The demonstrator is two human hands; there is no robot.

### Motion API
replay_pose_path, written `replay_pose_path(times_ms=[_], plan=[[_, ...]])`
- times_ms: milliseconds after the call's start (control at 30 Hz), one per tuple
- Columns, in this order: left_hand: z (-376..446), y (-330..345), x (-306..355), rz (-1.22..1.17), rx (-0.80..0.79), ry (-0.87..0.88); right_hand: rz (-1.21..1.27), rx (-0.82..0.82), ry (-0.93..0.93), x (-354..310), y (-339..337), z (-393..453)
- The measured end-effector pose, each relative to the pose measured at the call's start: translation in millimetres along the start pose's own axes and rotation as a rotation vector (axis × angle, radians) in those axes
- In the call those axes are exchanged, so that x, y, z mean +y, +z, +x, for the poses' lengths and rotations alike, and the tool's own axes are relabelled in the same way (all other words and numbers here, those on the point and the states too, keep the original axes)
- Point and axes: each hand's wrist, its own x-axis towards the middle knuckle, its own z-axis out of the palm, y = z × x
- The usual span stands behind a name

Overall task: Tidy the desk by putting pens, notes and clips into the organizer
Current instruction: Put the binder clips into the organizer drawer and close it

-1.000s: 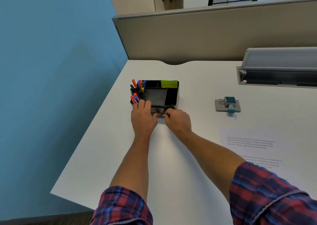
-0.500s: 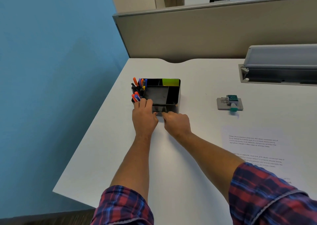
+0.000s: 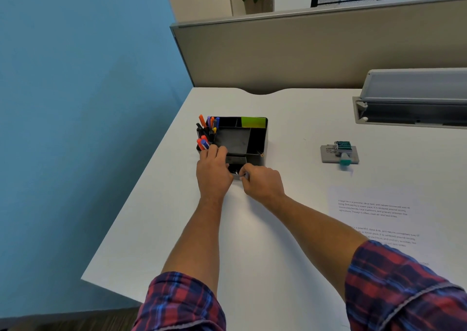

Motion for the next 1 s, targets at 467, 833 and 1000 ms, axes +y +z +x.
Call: replay_pose_path(times_ms=[467,833,1000], plan=[[-0.5,-6.0,0.0,-0.017,-0.037,0.01,0.039,-0.12,0.016,6.0,7.1,12.2],[-0.5,-10.1,-4.7,-0.031,-0.06,0.038,0.004,-0.197,-0.001,0.8,4.5,17.2],[-0.6,-9.7,-4.6,-0.031,-0.053,0.037,-0.018,-0.173,-0.01,1.0,6.9,14.1]])
